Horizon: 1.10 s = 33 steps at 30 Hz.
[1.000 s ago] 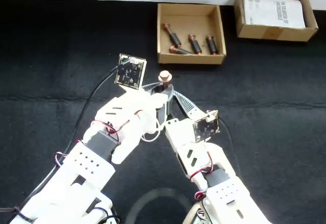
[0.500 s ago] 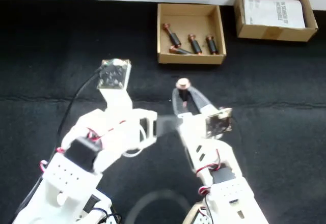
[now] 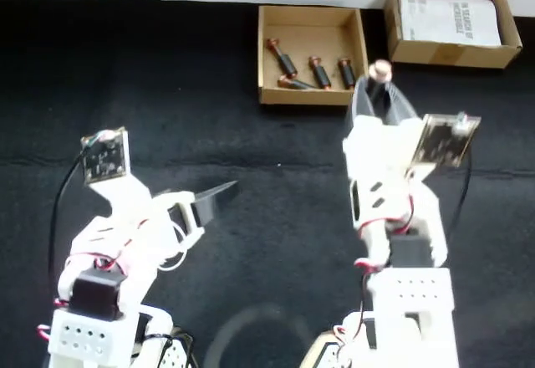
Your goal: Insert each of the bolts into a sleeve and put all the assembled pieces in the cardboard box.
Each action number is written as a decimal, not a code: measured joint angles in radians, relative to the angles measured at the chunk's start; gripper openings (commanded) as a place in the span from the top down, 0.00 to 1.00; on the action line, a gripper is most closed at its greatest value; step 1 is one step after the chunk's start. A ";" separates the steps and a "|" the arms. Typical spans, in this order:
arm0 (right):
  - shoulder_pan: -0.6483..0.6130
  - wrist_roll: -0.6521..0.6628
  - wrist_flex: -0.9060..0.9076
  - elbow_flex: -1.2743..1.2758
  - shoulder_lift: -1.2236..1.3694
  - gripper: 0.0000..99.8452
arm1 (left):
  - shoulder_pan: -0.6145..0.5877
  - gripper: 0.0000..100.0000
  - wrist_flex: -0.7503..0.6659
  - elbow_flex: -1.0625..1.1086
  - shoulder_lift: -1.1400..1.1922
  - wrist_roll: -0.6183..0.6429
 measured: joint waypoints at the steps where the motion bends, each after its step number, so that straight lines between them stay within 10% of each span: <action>1: 0.000 -0.002 0.023 -0.061 0.037 0.99 | -0.011 0.60 -0.012 0.035 -0.025 0.000; 33: 0.023 -0.002 0.400 -1.774 1.666 0.99 | -0.284 0.60 -0.144 0.514 -0.354 0.008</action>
